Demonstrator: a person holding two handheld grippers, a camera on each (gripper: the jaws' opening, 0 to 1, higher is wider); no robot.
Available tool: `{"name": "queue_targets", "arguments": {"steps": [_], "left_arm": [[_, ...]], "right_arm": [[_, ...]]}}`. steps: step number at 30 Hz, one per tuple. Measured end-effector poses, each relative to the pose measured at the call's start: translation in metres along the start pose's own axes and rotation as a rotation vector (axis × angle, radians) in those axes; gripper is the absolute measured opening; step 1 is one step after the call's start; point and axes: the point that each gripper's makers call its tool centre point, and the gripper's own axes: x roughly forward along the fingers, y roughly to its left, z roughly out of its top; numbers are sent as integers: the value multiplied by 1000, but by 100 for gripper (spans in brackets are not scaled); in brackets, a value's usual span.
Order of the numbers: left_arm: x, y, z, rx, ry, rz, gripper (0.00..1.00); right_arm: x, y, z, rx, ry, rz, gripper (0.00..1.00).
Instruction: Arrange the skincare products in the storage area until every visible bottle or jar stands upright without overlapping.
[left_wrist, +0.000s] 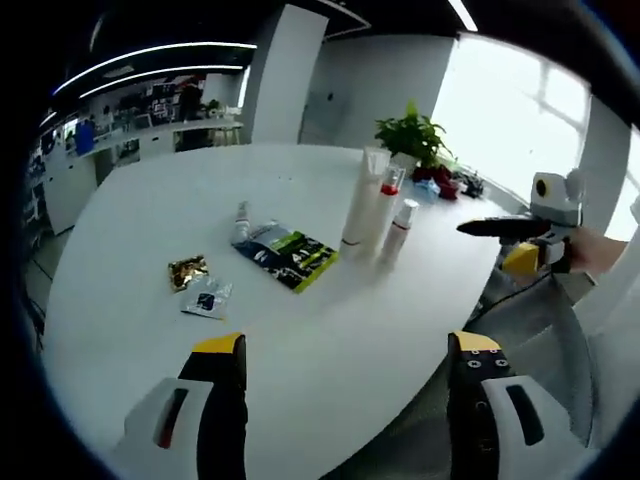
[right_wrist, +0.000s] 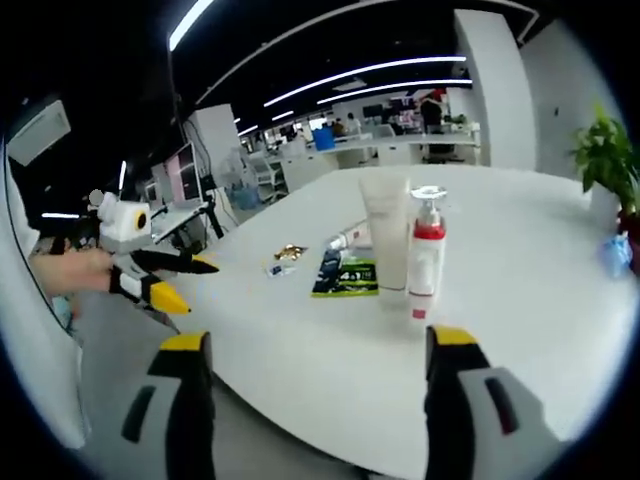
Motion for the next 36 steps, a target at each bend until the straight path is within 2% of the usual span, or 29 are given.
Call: {"name": "queue_targets", "arguments": {"steps": [6,10,11,12,13,15,28,36], "left_arm": [[-13,6,-8,-22,-10,39,80],[-20,11,-9,-25,-21,67,79],[-22,12,-8,-25,-36,77,79],[-25,13,-7,-30,-44,83,79],[-26,13,-5,-34,-48,86,79],[-27,13,-1,-31,-68,92,79],[-21,15,-6,-21,-26,98,79],[-9,21,8,-13,-26,104,76]], "right_arm": [[-4,1,3,26,-29,-39,89],[-1,5,-3,50,-40,-51,88],[0,6,-5,46,-38,-53,88],[0,5,-8,-21,-9,-59,88],[0,3,-7,-51,-8,-71,88],[2,3,-7,-29,-12,-67,89],[4,3,-9,-65,2,-80,87],[5,-1,-12,-73,15,-98,86]]}}
